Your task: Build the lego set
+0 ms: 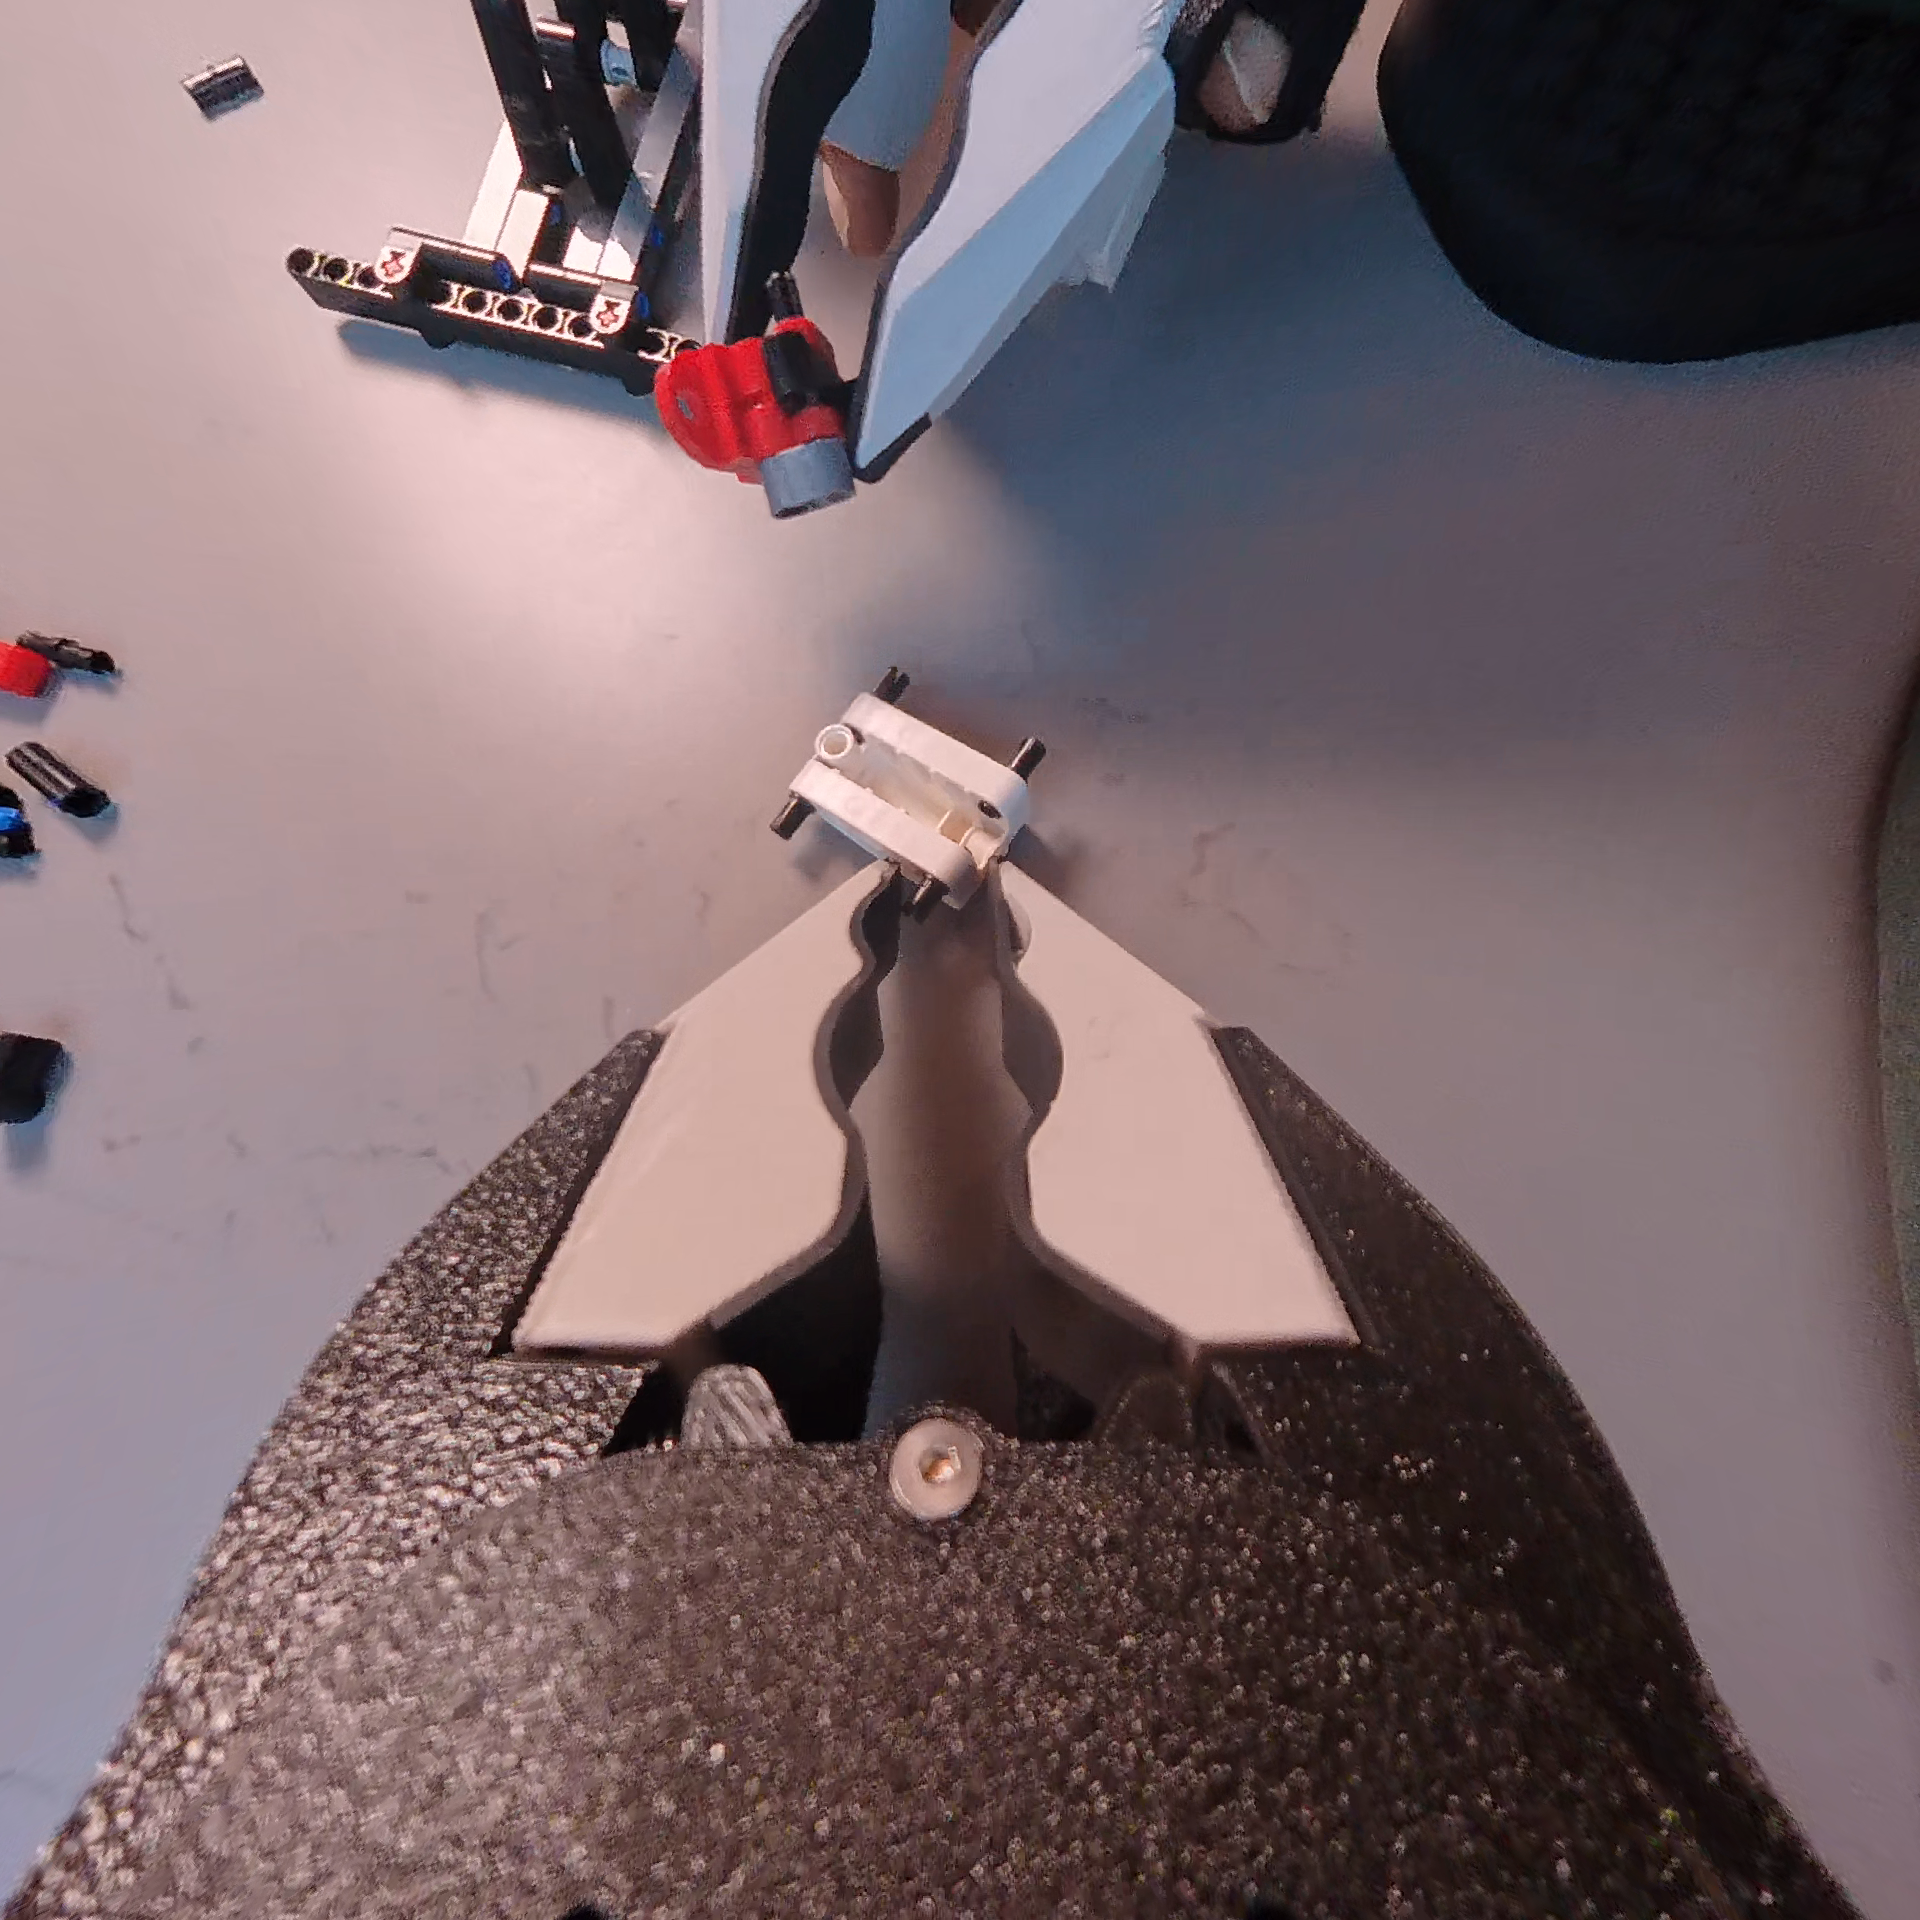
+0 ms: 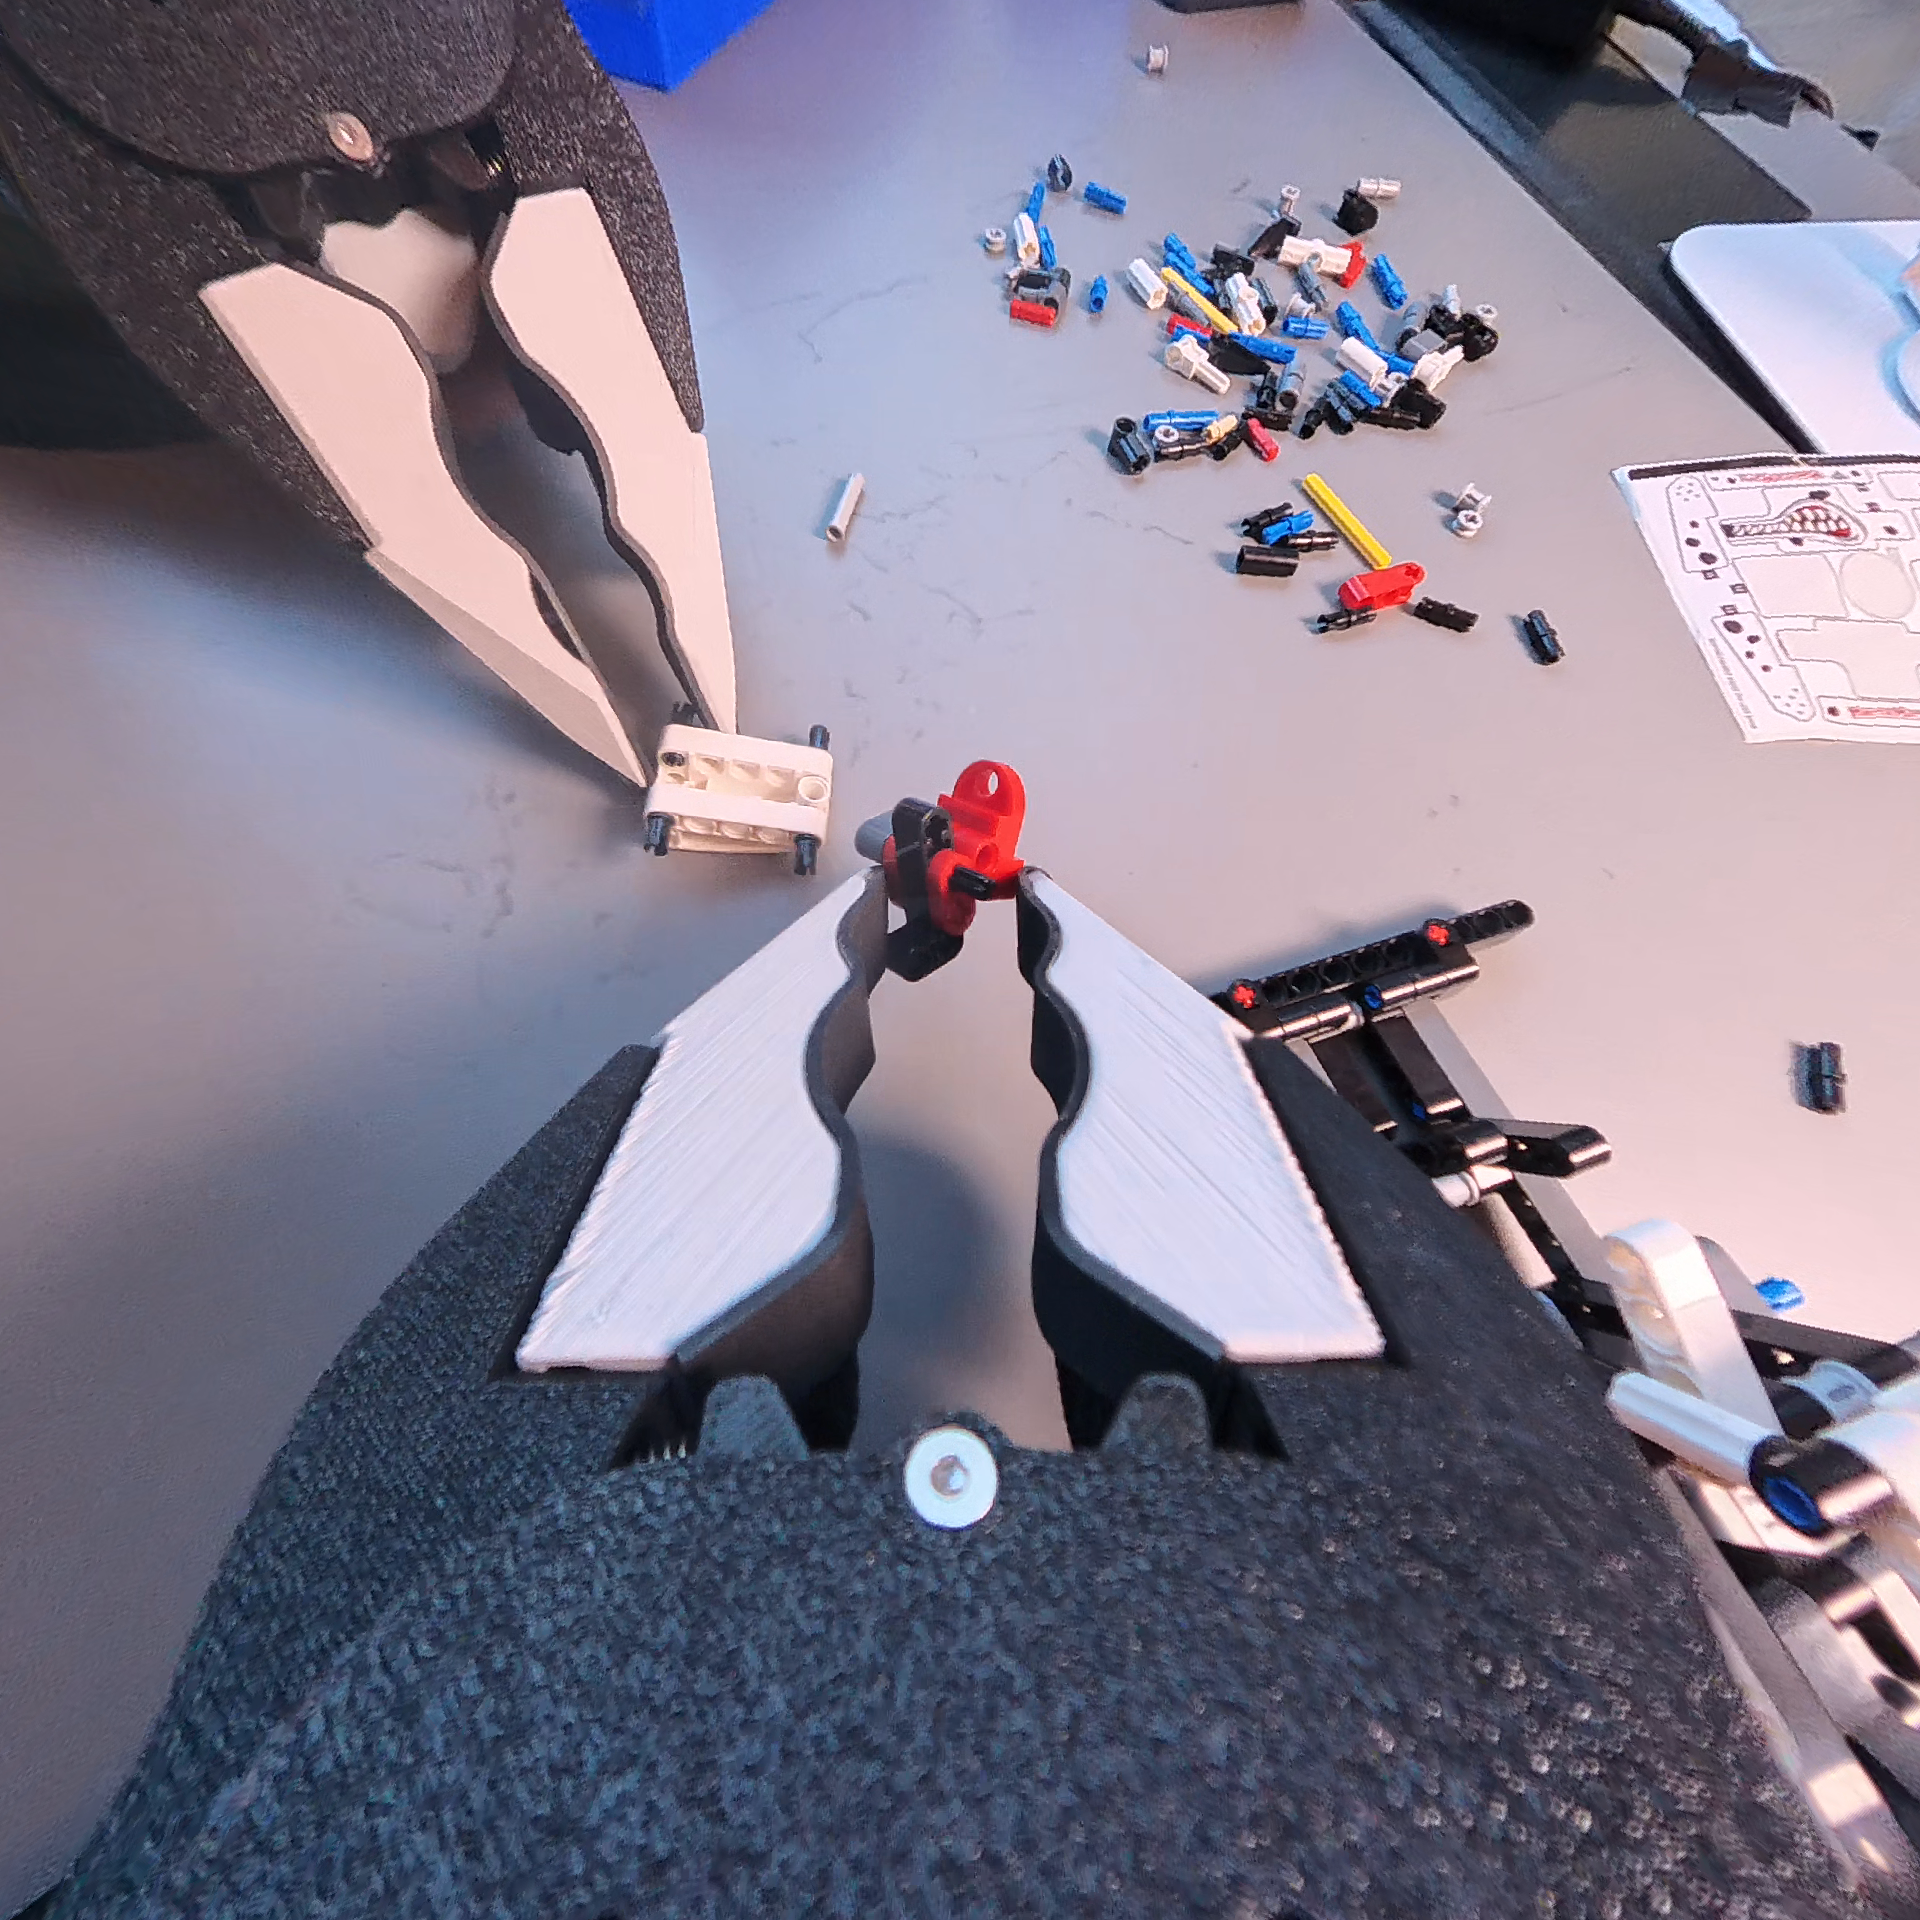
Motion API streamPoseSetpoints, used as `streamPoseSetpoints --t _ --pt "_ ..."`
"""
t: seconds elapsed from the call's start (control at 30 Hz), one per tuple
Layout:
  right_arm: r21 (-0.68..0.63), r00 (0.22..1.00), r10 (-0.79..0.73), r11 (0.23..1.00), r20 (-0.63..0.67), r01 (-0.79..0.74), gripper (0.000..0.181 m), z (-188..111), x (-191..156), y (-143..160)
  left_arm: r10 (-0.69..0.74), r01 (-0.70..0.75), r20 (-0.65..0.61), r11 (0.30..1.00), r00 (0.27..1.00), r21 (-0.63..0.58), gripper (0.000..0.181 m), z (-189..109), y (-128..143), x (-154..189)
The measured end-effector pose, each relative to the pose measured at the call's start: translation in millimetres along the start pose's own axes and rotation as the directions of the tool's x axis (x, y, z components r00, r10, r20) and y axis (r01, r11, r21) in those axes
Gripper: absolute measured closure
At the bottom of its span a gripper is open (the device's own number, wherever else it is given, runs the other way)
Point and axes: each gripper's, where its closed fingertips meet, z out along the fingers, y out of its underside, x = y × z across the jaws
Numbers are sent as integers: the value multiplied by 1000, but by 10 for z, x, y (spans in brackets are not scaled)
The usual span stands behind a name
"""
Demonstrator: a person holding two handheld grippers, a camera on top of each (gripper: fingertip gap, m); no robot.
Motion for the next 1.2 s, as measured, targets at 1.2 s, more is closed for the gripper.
streamPoseSetpoints --t 1.2 --pt "45 540 544 677 642 -735 158 -80 -628 -755 143 -198 157 880 977 432 136 -492 -703 -8"
